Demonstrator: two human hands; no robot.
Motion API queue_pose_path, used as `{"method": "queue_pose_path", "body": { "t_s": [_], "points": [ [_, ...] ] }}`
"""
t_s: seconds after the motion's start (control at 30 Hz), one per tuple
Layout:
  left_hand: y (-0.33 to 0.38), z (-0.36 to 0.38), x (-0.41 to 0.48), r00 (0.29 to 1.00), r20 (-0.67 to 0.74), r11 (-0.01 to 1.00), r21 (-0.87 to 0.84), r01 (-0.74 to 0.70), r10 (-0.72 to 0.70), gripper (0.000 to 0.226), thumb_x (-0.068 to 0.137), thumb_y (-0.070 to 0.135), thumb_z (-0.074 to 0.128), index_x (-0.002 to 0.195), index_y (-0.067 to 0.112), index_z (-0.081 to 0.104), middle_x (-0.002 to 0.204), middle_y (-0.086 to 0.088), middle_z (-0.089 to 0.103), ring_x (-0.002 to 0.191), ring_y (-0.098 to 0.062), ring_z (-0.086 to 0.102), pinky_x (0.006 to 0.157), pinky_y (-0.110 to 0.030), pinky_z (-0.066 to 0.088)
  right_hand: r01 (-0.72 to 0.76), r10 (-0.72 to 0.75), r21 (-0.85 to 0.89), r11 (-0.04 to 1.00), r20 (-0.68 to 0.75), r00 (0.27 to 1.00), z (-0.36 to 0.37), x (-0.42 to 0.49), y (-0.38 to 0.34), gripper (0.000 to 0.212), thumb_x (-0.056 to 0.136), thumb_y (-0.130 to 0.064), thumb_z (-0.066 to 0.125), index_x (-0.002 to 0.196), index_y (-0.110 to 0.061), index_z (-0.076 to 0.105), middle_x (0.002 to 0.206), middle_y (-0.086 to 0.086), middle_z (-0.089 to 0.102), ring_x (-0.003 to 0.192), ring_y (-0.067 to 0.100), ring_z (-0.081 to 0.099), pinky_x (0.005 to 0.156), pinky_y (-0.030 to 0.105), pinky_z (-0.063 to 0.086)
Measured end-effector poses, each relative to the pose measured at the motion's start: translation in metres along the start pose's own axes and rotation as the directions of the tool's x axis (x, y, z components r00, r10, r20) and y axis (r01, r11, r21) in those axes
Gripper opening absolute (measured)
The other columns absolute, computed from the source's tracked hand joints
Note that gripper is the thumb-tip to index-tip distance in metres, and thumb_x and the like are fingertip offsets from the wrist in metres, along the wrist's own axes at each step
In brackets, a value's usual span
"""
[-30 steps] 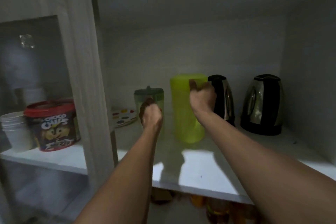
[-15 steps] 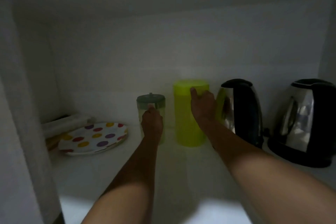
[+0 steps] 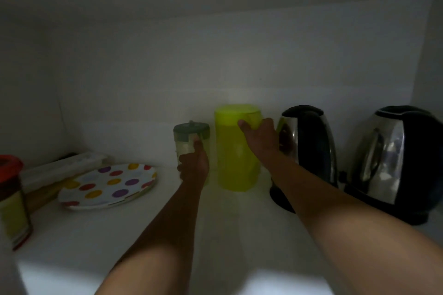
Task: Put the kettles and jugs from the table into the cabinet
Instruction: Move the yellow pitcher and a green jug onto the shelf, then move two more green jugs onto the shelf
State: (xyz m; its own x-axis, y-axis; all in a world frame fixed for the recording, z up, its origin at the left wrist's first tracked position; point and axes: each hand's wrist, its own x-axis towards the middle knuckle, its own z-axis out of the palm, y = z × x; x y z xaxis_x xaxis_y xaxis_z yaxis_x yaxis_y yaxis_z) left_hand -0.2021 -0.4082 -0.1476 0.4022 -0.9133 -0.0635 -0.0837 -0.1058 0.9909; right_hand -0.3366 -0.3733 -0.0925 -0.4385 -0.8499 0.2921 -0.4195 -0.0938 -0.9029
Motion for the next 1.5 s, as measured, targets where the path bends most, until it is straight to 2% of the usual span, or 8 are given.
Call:
{"method": "queue_pose_path", "body": {
  "t_s": [0.07, 0.17, 0.37, 0.5, 0.87, 1.0, 1.23, 1.5],
  "points": [
    [0.004, -0.004, -0.014, 0.998, -0.066, 0.997, 0.081, -0.013, 0.018, 0.086, 0.095, 0.064, 0.034, 0.150, -0.001, 0.023, 0.152, -0.026, 0.031, 0.138, -0.040, 0.035, 0.112, -0.045, 0.030, -0.019, 0.020, -0.032, 0.999, 0.028, 0.999, -0.006, -0.009, 0.002, 0.083, 0.093, -0.045, 0.060, 0.150, 0.000, 0.018, 0.151, 0.020, 0.039, 0.135, 0.036, 0.044, 0.100, 0.039, 0.042],
    [0.007, -0.018, -0.042, 0.985, -0.092, 0.967, 0.219, -0.126, 0.149, 0.076, 0.098, 0.056, 0.036, 0.147, -0.001, 0.027, 0.149, -0.027, 0.033, 0.136, -0.042, 0.036, 0.110, -0.046, 0.031, -0.034, 0.041, -0.113, 0.993, 0.060, 0.997, -0.020, -0.034, 0.002, 0.091, 0.096, -0.041, 0.057, 0.152, 0.005, 0.004, 0.156, 0.023, 0.029, 0.142, 0.037, 0.034, 0.107, 0.040, 0.036],
    [0.013, -0.049, -0.140, 0.922, 0.018, 0.794, 0.502, -0.343, 0.388, 0.058, 0.102, 0.045, 0.032, 0.141, 0.002, 0.036, 0.143, -0.024, 0.038, 0.131, -0.042, 0.041, 0.105, -0.048, 0.035, 0.070, -0.038, -0.275, 0.959, 0.119, 0.992, -0.060, -0.103, 0.011, 0.073, 0.096, -0.045, 0.054, 0.147, -0.002, 0.026, 0.150, 0.025, 0.036, 0.137, 0.041, 0.038, 0.105, 0.047, 0.041],
    [-0.002, -0.085, -0.212, 0.862, 0.079, 0.667, 0.598, -0.444, 0.501, 0.046, 0.102, 0.037, 0.035, 0.130, 0.001, 0.043, 0.132, -0.025, 0.045, 0.124, -0.044, 0.045, 0.099, -0.047, 0.038, 0.134, -0.075, -0.378, 0.916, 0.166, 0.983, -0.094, -0.167, 0.014, 0.062, 0.094, -0.049, 0.051, 0.140, -0.009, 0.040, 0.146, 0.022, 0.042, 0.136, 0.040, 0.041, 0.106, 0.047, 0.042],
    [-0.021, -0.238, -0.374, 0.877, -0.047, 0.636, 0.707, -0.308, 0.477, 0.051, 0.102, 0.041, 0.033, 0.133, 0.001, 0.041, 0.137, -0.025, 0.042, 0.125, -0.044, 0.045, 0.105, -0.051, 0.038, 0.258, -0.169, -0.239, 0.936, 0.337, 0.926, -0.120, -0.348, -0.033, 0.056, 0.097, -0.048, 0.047, 0.144, -0.018, 0.040, 0.147, 0.016, 0.042, 0.135, 0.039, 0.041, 0.107, 0.047, 0.037],
    [-0.041, -0.336, -0.402, 0.866, -0.188, 0.655, 0.731, -0.191, 0.462, 0.051, 0.101, 0.041, 0.034, 0.133, 0.002, 0.040, 0.137, -0.027, 0.041, 0.126, -0.047, 0.043, 0.105, -0.051, 0.038, 0.348, -0.239, -0.147, 0.926, 0.486, 0.841, -0.079, -0.433, -0.067, 0.054, 0.095, -0.049, 0.048, 0.141, -0.020, 0.043, 0.147, 0.014, 0.042, 0.134, 0.039, 0.041, 0.108, 0.049, 0.038],
    [-0.099, -0.535, -0.476, 0.808, -0.495, 0.720, 0.681, 0.133, 0.320, 0.054, 0.102, 0.043, 0.031, 0.140, 0.003, 0.036, 0.147, -0.025, 0.032, 0.132, -0.044, 0.038, 0.107, -0.054, 0.035, 0.471, -0.349, 0.016, 0.882, 0.694, 0.630, 0.007, -0.608, -0.136, 0.056, 0.095, -0.049, 0.048, 0.141, -0.018, 0.043, 0.146, 0.017, 0.045, 0.132, 0.039, 0.044, 0.107, 0.049, 0.040],
    [-0.184, -0.787, -0.603, 0.640, -0.755, 0.689, 0.539, 0.486, 0.139, 0.056, 0.103, 0.040, 0.032, 0.145, 0.004, 0.030, 0.152, -0.024, 0.023, 0.136, -0.047, 0.031, 0.111, -0.056, 0.029, 0.534, -0.394, 0.208, 0.820, 0.881, 0.261, 0.099, -0.872, -0.190, 0.060, 0.097, -0.049, 0.047, 0.147, -0.019, 0.036, 0.151, 0.015, 0.037, 0.134, 0.040, 0.040, 0.107, 0.049, 0.039]
  ]
}}
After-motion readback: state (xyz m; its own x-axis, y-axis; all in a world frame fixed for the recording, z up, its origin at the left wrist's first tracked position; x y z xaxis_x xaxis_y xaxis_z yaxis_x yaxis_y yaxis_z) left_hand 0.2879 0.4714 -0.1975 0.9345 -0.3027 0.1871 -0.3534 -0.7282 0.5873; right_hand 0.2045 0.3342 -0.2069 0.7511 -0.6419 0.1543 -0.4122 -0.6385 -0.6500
